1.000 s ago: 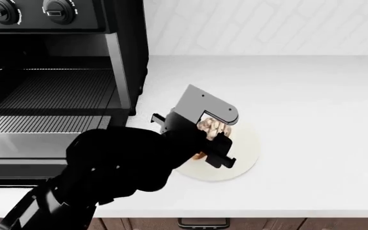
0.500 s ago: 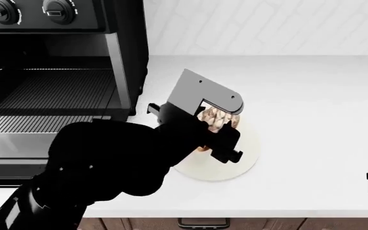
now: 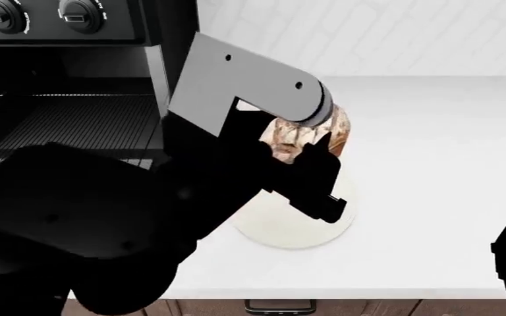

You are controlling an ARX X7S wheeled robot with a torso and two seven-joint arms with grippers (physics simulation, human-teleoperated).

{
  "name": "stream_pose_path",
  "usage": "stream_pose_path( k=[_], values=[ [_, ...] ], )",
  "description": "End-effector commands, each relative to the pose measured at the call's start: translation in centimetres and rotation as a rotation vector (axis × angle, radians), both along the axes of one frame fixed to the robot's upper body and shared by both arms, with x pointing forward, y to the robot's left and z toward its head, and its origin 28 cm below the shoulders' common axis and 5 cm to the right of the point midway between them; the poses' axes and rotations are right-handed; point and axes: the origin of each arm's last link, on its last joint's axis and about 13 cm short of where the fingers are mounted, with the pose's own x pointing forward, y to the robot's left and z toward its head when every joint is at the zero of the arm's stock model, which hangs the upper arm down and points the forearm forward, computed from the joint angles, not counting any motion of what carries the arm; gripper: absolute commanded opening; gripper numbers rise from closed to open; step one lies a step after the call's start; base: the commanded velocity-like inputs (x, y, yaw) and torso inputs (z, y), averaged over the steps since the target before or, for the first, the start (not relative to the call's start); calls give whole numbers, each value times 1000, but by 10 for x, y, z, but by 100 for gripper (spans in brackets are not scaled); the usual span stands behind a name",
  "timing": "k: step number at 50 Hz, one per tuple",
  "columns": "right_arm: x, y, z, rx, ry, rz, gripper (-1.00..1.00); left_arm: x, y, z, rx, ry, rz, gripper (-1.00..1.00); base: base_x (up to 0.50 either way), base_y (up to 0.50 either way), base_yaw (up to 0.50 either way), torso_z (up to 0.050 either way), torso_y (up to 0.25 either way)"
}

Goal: Place the bread on the rack of the toaster oven.

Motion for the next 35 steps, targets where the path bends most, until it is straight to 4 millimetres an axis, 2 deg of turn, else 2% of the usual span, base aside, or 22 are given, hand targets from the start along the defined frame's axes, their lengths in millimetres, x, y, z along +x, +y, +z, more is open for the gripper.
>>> stream_pose_path(
  k=[1,7,17,35],
  values=[
    [6,3,0,-7,6,21,100,-15,18,14,-46,-19,33,-100,0,0,0,0,0],
    [6,3,-1,-5,6,32,100,-19,28,15,-54,-28,70,-100,0,0,0,0,0],
    [8,5,-1,-9,7,42,100,-28,43,31,-89,-75,139,-100,0,0,0,0,0],
    [10,7,-1,-6,7,59,100,-47,55,53,-109,-139,190,-100,0,0,0,0,0]
  ],
)
